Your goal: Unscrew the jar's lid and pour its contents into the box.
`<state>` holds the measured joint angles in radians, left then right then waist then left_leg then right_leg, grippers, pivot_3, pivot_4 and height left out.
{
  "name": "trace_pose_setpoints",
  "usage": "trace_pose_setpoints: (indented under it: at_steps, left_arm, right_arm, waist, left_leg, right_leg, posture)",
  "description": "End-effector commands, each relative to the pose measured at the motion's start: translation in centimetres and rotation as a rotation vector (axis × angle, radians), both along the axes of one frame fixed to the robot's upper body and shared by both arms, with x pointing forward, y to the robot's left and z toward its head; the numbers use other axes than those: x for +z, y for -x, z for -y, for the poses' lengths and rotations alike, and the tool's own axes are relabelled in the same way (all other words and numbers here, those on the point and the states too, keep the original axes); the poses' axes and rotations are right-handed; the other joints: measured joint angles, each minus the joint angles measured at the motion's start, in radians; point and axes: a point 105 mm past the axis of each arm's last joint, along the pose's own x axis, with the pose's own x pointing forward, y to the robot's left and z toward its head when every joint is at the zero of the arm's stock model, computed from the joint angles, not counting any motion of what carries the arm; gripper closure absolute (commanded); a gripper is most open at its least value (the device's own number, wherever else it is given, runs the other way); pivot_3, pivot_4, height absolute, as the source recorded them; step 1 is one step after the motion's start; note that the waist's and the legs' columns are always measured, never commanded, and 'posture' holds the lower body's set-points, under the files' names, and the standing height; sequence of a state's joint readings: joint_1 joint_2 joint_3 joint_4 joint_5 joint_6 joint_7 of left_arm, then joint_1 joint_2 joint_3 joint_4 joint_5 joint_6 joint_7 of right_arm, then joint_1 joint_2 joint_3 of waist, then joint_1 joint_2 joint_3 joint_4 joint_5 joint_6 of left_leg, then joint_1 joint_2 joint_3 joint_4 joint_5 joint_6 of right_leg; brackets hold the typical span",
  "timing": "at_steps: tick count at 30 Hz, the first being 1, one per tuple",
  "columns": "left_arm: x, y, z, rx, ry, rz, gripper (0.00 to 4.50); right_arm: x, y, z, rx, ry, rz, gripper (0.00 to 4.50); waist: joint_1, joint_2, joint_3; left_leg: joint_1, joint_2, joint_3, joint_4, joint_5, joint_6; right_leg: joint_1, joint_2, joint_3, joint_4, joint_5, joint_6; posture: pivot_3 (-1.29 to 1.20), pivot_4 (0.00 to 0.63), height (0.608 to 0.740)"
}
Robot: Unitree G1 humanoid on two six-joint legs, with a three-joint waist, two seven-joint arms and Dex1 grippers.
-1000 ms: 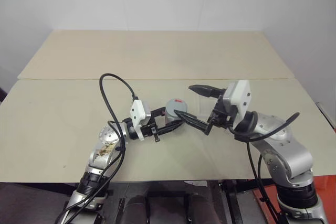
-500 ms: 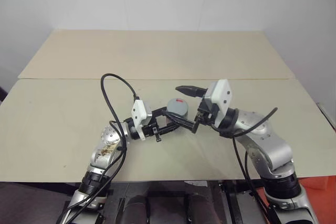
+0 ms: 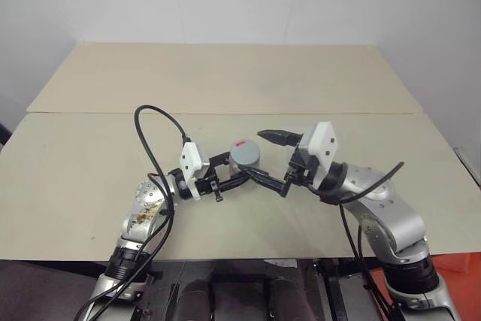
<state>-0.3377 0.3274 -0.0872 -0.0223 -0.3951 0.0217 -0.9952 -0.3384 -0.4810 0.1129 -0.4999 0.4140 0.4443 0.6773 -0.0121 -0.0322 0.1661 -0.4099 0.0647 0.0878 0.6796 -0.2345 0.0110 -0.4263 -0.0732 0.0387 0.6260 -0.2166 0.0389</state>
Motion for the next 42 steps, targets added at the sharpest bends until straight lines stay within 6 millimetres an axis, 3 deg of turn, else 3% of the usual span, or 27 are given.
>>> trace_pose_setpoints:
  at_steps: [1,8,18,28,42]
  left_arm:
    - [1.3,0.3,-0.1,-0.023,0.023,0.063,2.57]
    - [0.9,0.1,-0.3,-0.019,0.010,0.064,2.57]
    - [0.7,0.1,0.0,-0.021,0.006,0.066,2.57]
    - [0.6,0.4,0.9,-0.040,0.011,0.070,2.57]
    - [0.7,0.6,0.9,-0.035,0.022,0.075,2.57]
  right_arm:
    - [1.6,-0.1,1.4,-0.059,-0.019,0.076,0.02]
    - [1.7,-0.2,2.4,-0.095,-0.021,0.078,0.02]
    - [1.0,3.1,0.5,0.127,0.076,0.062,0.02]
    - [2.3,0.7,-2.7,0.075,0.007,0.087,0.02]
    - [2.0,-0.5,-2.9,0.019,0.003,0.087,0.02]
  waist:
    - [0.000,0.000,0.000]
    - [0.000,0.000,0.000]
    - [-0.001,0.000,0.000]
    - [-0.001,0.000,0.000]
    - [0.000,0.000,0.000]
  left_leg:
    - [0.000,0.000,0.000,0.000,0.000,0.000]
    - [0.000,0.000,0.000,0.000,0.000,0.000]
    - [0.000,0.000,0.000,0.000,0.000,0.000]
    - [0.001,0.000,0.000,0.000,0.000,0.000]
    - [0.000,0.000,0.000,0.000,0.000,0.000]
  right_leg:
    - [0.000,0.000,0.000,0.000,0.000,0.000]
    - [0.000,0.000,0.000,0.000,0.000,0.000]
    - [0.000,0.000,0.000,0.000,0.000,0.000]
    - [0.000,0.000,0.000,0.000,0.000,0.000]
    - [0.000,0.000,0.000,0.000,0.000,0.000]
  posture:
    - [0.00,0.150,0.740]
    - [0.00,0.150,0.740]
    - [0.00,0.150,0.740]
    - [0.00,0.150,0.740]
    - [0.00,0.150,0.740]
